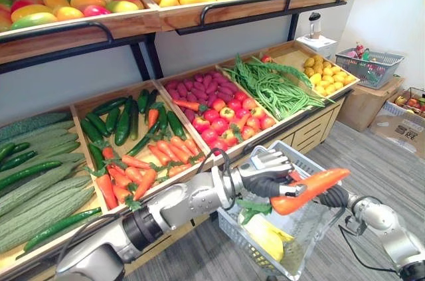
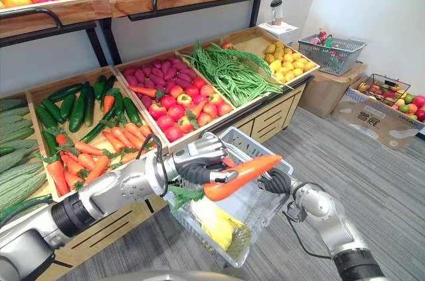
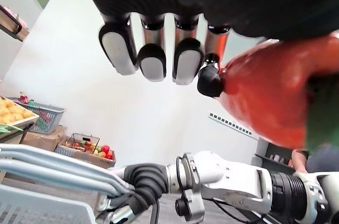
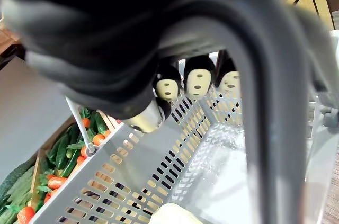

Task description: Pick vegetable in the basket

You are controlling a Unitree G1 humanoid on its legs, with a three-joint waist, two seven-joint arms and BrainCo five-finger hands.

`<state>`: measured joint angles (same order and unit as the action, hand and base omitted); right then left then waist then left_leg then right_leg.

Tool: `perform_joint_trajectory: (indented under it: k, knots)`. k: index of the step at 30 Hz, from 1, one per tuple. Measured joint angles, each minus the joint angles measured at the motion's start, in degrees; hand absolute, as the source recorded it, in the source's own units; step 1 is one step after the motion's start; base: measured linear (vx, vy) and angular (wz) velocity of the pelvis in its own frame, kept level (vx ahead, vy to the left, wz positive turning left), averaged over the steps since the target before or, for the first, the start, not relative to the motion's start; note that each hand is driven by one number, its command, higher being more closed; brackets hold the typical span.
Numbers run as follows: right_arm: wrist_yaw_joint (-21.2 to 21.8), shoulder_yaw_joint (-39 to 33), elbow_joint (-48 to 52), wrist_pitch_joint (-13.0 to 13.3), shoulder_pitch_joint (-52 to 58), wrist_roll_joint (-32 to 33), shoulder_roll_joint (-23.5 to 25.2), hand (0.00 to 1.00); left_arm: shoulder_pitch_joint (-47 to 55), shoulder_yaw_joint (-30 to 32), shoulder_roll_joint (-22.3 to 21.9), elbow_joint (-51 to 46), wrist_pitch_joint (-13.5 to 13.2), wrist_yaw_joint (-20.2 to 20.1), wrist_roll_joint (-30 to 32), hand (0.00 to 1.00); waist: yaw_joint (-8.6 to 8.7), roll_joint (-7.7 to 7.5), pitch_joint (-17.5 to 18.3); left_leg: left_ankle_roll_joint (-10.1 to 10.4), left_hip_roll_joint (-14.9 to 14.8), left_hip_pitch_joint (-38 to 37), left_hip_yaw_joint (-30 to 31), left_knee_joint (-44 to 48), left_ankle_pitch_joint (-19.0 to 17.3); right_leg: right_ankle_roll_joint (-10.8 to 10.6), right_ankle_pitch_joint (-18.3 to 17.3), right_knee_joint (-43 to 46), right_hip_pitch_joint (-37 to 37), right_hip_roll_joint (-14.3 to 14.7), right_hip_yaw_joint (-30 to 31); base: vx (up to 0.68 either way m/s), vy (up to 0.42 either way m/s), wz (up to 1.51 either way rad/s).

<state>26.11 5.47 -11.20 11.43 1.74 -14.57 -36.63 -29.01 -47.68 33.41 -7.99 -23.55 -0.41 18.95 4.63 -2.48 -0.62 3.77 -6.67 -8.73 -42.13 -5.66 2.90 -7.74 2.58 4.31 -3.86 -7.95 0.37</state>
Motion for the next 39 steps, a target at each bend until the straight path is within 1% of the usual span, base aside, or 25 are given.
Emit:
perform_joint_trajectory:
  k: [6,8,9,11,14,16,17,18,22,24,27,30,31,32,33,34,35,36,38,39]
  knots:
    - [3.43,-0.01,2.25,-0.34,0.01,3.22,-2.85,1.00,0.22,-2.02,0.03,1.97,-0.06,-0.05,2.26,1.00,0.20,0.03,0.01,-0.12,0.02,-0.06,-0.13,-0.17,-0.19,-0.18,-0.32,0.14,-0.03,-0.05,0.07,0.00,0.000,0.00]
    - [4.35,-0.05,2.76,-0.34,0.01,4.43,-3.70,1.00,0.56,-2.07,0.17,3.10,0.03,-0.16,2.50,1.00,0.52,0.03,0.01,-0.11,0.04,-0.07,-0.16,-0.21,-0.21,-0.19,-0.33,0.14,-0.03,-0.06,0.08,0.00,0.000,0.00]
    - [5.11,-0.11,3.60,-0.34,0.01,4.53,-4.19,1.00,1.26,-2.06,0.33,3.33,0.17,-0.26,2.50,1.00,1.07,0.04,0.02,-0.11,0.04,-0.07,-0.17,-0.22,-0.26,-0.20,-0.34,0.14,-0.02,-0.07,0.08,0.00,0.000,0.00]
    - [6.19,-0.41,4.34,-0.34,0.01,4.83,-4.54,1.00,2.57,-2.09,0.38,3.37,0.54,-0.65,2.56,1.00,1.44,0.03,0.02,-0.10,0.04,-0.23,-0.41,-0.22,-0.41,-0.24,-0.37,0.15,-0.01,-0.02,0.25,0.02,0.006,-0.06]
    - [9.32,-0.62,5.19,-0.42,0.01,6.68,-6.51,1.00,3.04,-2.12,0.35,4.38,1.07,-0.79,3.22,1.00,1.52,0.05,0.01,0.03,0.06,-0.47,-1.30,-0.29,-0.77,-0.24,-0.37,0.22,-0.01,0.11,1.00,0.01,0.005,-0.13]
    - [11.96,-0.91,6.57,-1.00,0.02,8.08,-8.11,1.00,3.67,-2.08,0.37,4.68,1.76,-0.81,4.85,1.00,1.93,0.02,0.00,0.08,0.12,-0.52,-1.44,-0.30,-0.94,-0.43,-0.57,0.22,-0.02,0.11,1.18,0.00,0.002,-0.03]
    - [12.39,-1.01,6.60,-1.05,0.02,8.52,-8.39,1.00,4.03,-2.08,0.37,4.69,1.81,-0.77,4.97,1.00,2.05,0.02,0.00,0.11,0.13,-0.55,-1.46,-0.31,-0.97,-0.40,-0.60,0.22,-0.02,0.11,1.20,0.00,0.000,0.00]
    - [13.37,-1.28,6.83,-1.14,0.02,8.96,-8.78,1.00,4.54,-2.06,0.34,4.88,1.95,-0.41,6.44,1.00,2.34,0.02,0.00,0.21,0.16,-0.58,-1.51,-0.31,-1.04,-0.37,-0.62,0.24,-0.02,0.11,1.29,0.00,0.000,0.00]
    - [15.63,-2.86,8.38,-1.22,0.19,10.84,-8.82,1.00,5.07,-1.62,-0.08,7.66,3.89,0.24,11.12,1.00,3.01,0.04,-0.02,0.35,0.24,-0.77,-1.85,-0.31,-1.31,-0.35,-0.62,0.27,-0.01,0.14,1.63,0.01,0.004,-0.04]
    - [15.79,-2.93,8.49,-1.21,0.24,11.14,-8.80,1.00,6.20,-1.20,-0.29,8.95,5.04,0.45,12.44,1.00,3.12,0.05,-0.03,0.54,0.25,-1.13,-2.33,-0.32,-1.46,-0.35,-0.62,0.39,0.07,0.21,2.00,0.02,0.006,-0.10]
    - [16.07,-2.94,8.49,-1.21,0.59,11.15,-8.79,1.00,7.79,-1.02,-1.77,11.49,6.64,1.42,15.66,1.00,3.07,0.04,-0.07,0.61,0.37,-1.50,-2.67,-0.33,-1.78,-0.46,-0.83,0.78,0.12,0.21,2.44,0.01,0.005,-0.06]
    - [16.80,-2.93,8.47,-1.21,1.10,11.13,-8.68,1.00,8.63,-0.95,-2.27,13.43,7.48,2.57,16.23,1.00,3.15,-0.01,-0.10,0.72,0.49,-1.54,-2.72,-0.33,-1.86,-0.47,-0.84,0.79,0.11,0.14,2.53,0.00,0.000,0.00]
    - [16.90,-2.92,8.47,-1.21,1.18,11.13,-8.67,1.00,8.71,-0.80,-2.47,14.41,7.94,2.72,16.60,0.00,3.16,-0.27,-0.26,0.79,0.52,-1.56,-2.74,-0.34,-1.87,-0.46,-0.99,0.80,0.08,0.02,2.57,0.00,0.000,0.00]
    - [16.94,-2.92,8.46,-1.21,1.22,11.13,-8.60,1.00,9.19,-0.16,-2.73,15.06,8.14,3.02,17.68,0.00,3.26,-0.45,-0.44,0.82,0.59,-1.66,-2.70,-0.35,-1.88,-0.44,-1.15,0.96,0.10,-0.07,2.55,0.00,0.000,0.00]
    - [16.94,-2.92,8.45,-1.21,1.22,11.13,-8.60,1.00,9.27,-0.04,-2.94,15.51,8.33,3.26,17.91,0.00,3.25,-0.23,-0.42,0.85,0.62,-1.77,-2.70,-0.35,-1.89,-0.47,-1.26,1.08,0.13,-0.09,2.56,0.00,0.000,0.00]
    - [16.96,-2.91,8.43,-1.21,1.22,11.13,-8.60,1.00,9.79,0.64,-3.73,16.24,8.96,3.80,18.37,0.00,3.27,-0.99,-0.88,0.87,0.72,-1.78,-2.65,-0.35,-1.91,-0.50,-1.40,1.22,0.08,-0.18,2.55,0.00,0.000,0.00]
    - [16.98,-2.91,8.42,-1.21,1.22,11.13,-8.57,1.00,10.21,1.05,-4.18,16.53,9.25,4.11,18.39,0.00,3.28,-0.72,-0.73,0.88,0.76,-1.81,-2.64,-0.35,-1.93,-0.49,-1.40,1.23,0.08,-0.21,2.56,0.00,0.000,0.00]
    - [17.00,-2.85,8.37,-1.21,1.22,11.14,-8.50,1.00,10.62,1.08,-4.68,17.19,9.64,4.52,18.51,0.00,3.28,-0.85,-0.80,0.92,0.80,-1.80,-2.62,-0.36,-1.97,-0.46,-1.40,1.23,0.09,-0.25,2.55,0.00,0.000,0.00]
    - [17.00,-2.81,8.22,-1.21,1.22,11.14,-8.33,1.00,11.14,1.06,-5.15,18.22,10.00,4.74,18.63,0.00,3.30,-0.63,-0.68,0.94,0.87,-2.02,-2.54,-0.36,-1.98,-0.14,-1.18,1.23,0.08,-0.33,2.54,0.00,0.000,0.00]
    - [17.00,-2.79,8.05,-1.21,1.22,11.14,-8.31,1.00,11.45,1.04,-5.26,18.58,10.10,4.81,19.18,0.00,3.32,-1.24,-1.04,0.95,0.89,-2.02,-2.48,-0.36,-1.99,-0.12,-1.17,1.23,0.09,-0.35,2.54,0.00,0.000,0.00]
